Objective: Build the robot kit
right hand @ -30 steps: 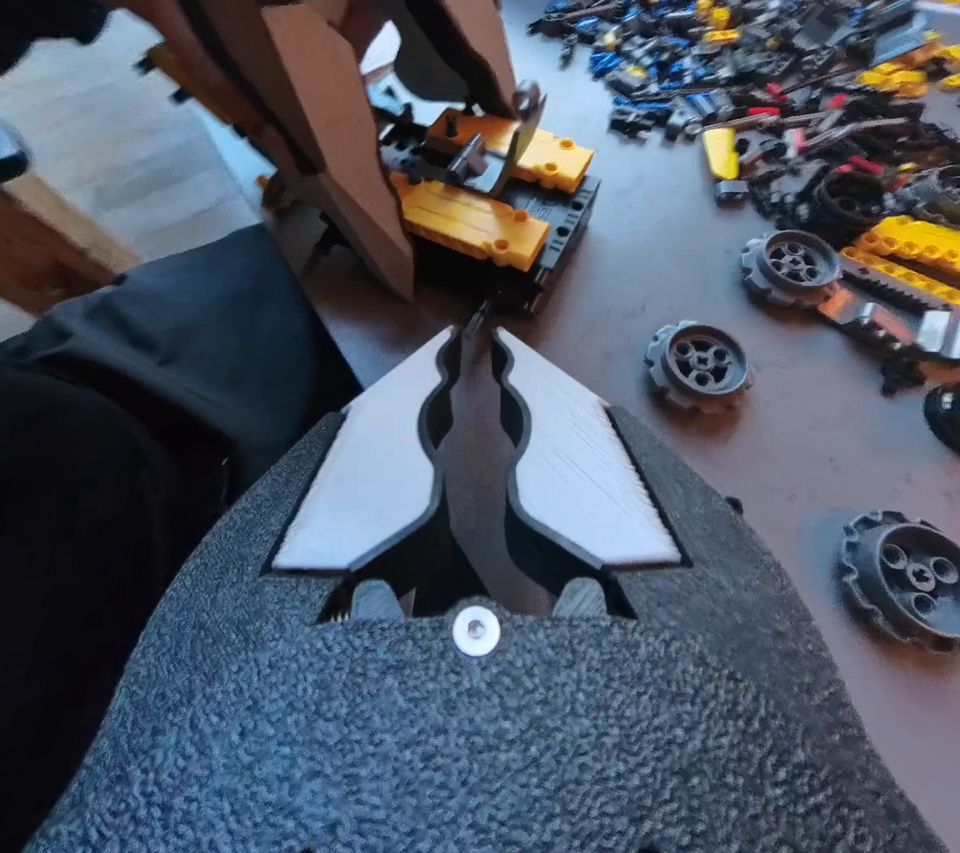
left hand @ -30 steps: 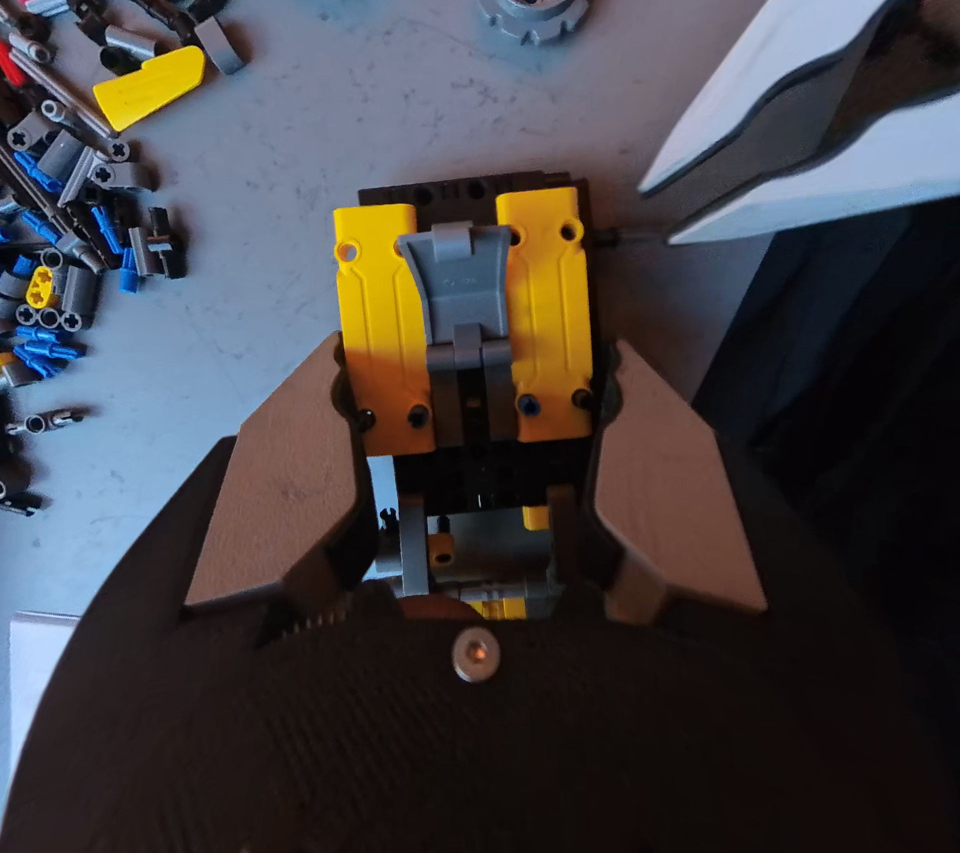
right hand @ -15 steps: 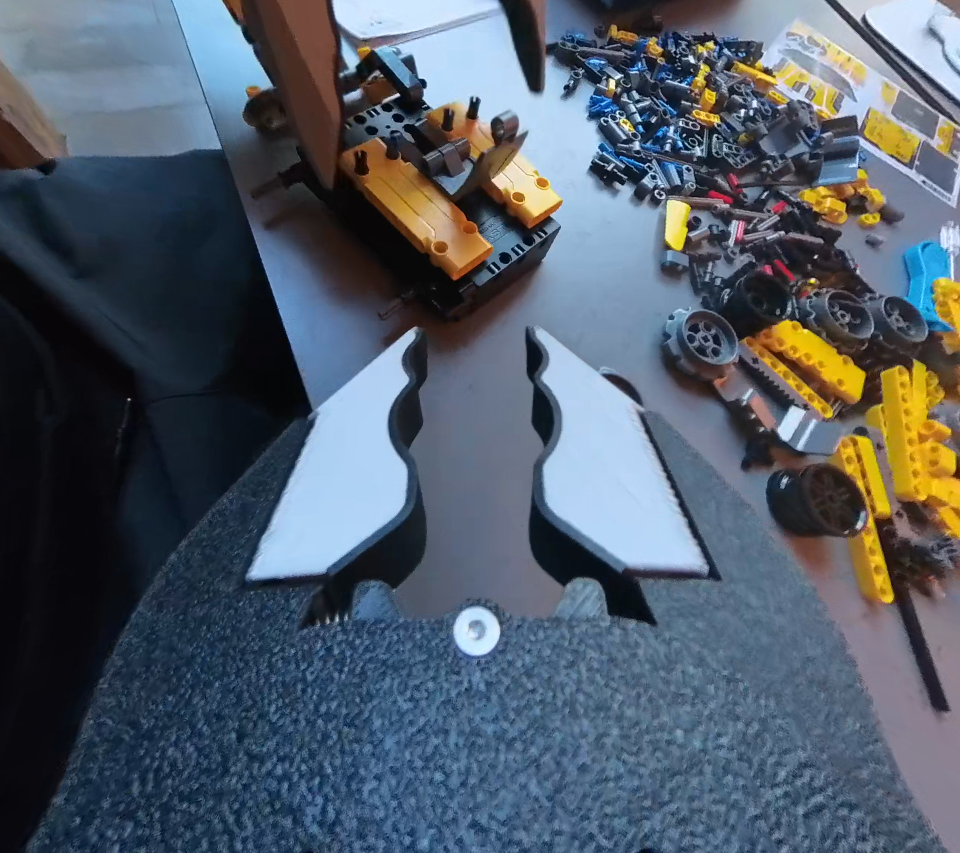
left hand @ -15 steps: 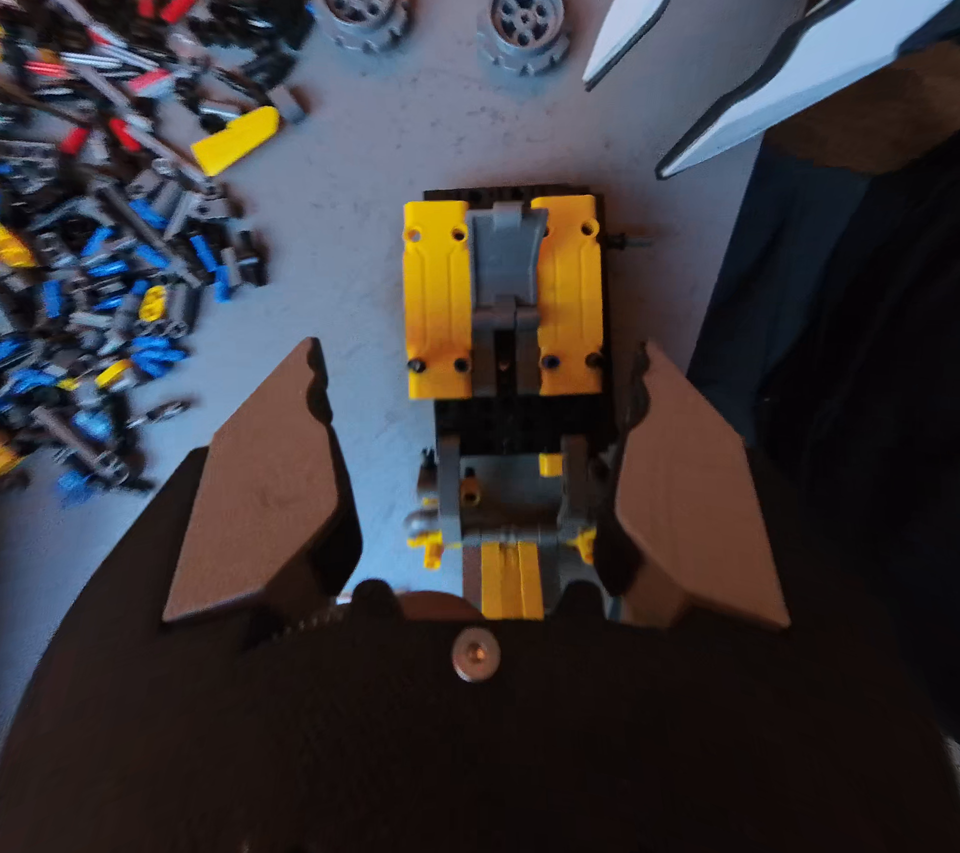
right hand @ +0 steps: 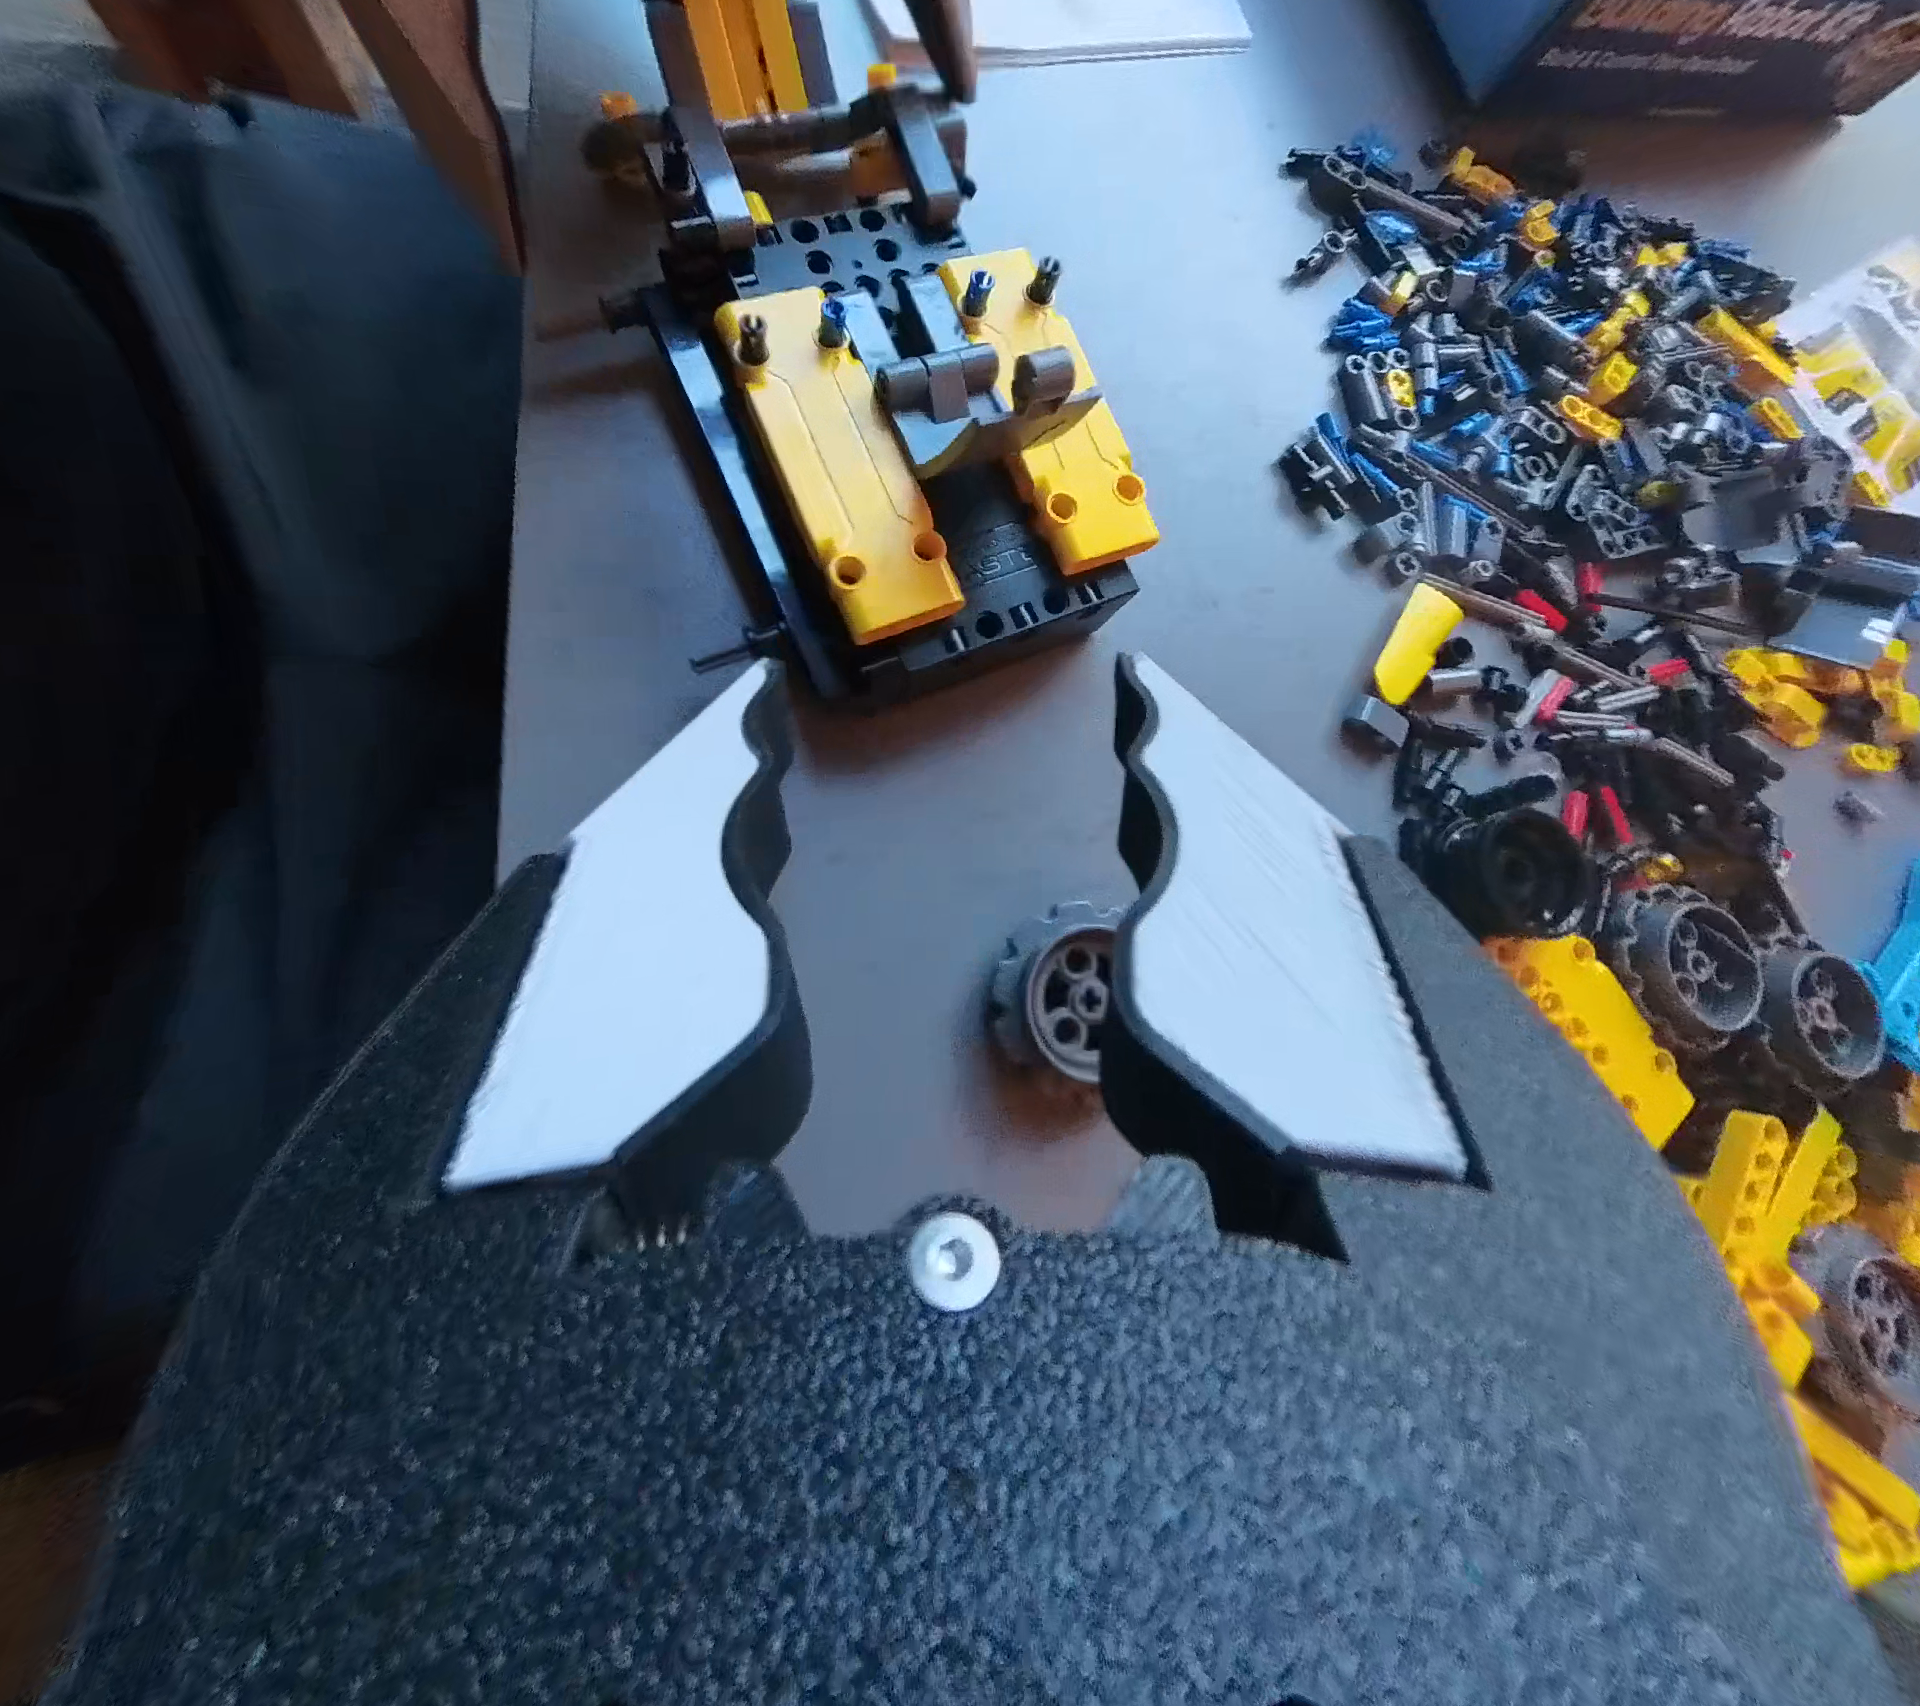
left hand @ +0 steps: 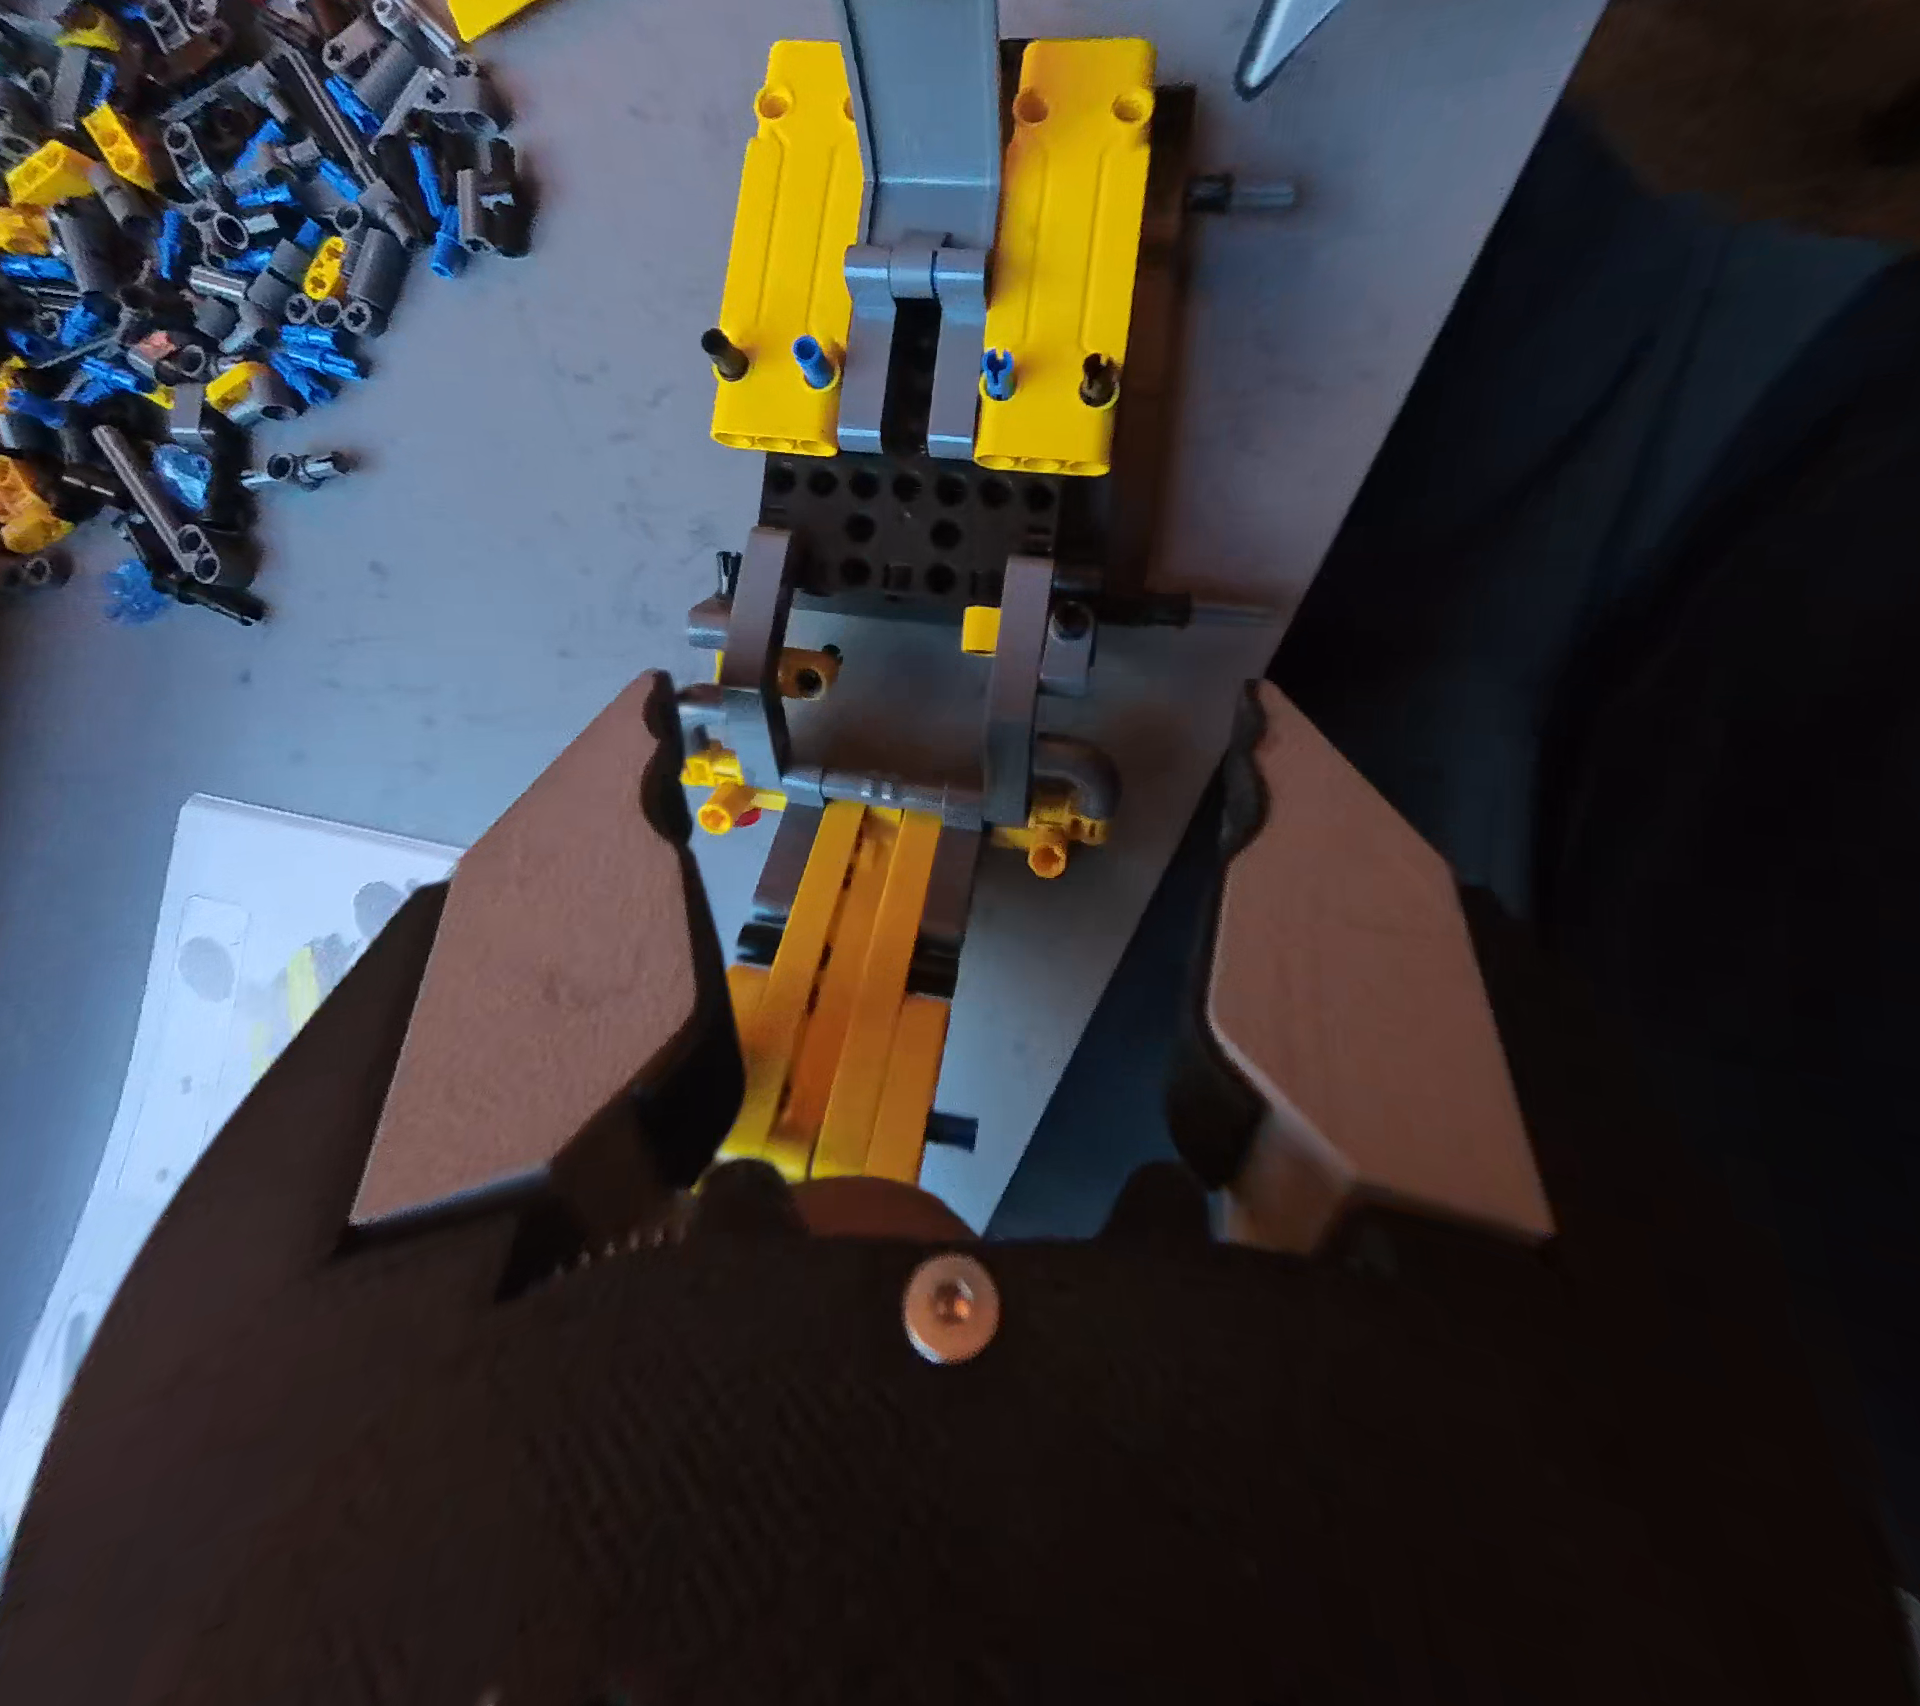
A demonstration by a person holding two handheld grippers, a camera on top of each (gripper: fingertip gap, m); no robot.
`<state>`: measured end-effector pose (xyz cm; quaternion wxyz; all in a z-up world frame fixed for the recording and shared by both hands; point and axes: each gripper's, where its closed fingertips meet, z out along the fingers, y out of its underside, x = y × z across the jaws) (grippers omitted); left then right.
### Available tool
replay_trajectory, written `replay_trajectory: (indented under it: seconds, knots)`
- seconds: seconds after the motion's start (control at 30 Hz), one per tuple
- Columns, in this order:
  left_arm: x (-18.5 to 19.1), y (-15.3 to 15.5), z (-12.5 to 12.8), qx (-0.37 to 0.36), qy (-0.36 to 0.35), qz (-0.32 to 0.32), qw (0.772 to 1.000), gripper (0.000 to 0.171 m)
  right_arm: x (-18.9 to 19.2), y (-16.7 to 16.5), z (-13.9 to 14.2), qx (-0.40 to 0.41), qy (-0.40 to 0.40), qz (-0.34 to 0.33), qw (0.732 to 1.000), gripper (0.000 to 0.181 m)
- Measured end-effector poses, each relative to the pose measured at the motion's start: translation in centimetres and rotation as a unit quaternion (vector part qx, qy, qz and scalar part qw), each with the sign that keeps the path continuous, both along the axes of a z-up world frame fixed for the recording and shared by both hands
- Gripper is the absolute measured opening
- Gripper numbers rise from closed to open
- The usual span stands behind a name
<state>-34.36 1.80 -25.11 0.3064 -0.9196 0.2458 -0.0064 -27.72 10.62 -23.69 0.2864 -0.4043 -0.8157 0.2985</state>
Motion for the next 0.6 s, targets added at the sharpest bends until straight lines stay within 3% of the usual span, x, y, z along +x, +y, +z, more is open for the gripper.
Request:
replay_trajectory:
  seconds: [0.13,0.37,0.6]
  knots:
    - [-0.3,0.6,-0.6,0.007,0.020,0.001,1.000,0.102,-0.3,0.0,-0.8,0.010,-0.025,0.040,0.999,0.067]
    - [-0.7,0.8,-0.8,-0.002,-0.007,0.008,1.000,0.104,-1.3,-0.6,-2.2,0.009,-0.048,0.068,0.996,0.077]
    - [-0.7,1.2,-1.3,-0.006,-0.004,0.012,1.000,0.106,-1.3,-0.9,-2.2,0.006,-0.043,0.067,0.997,0.072]
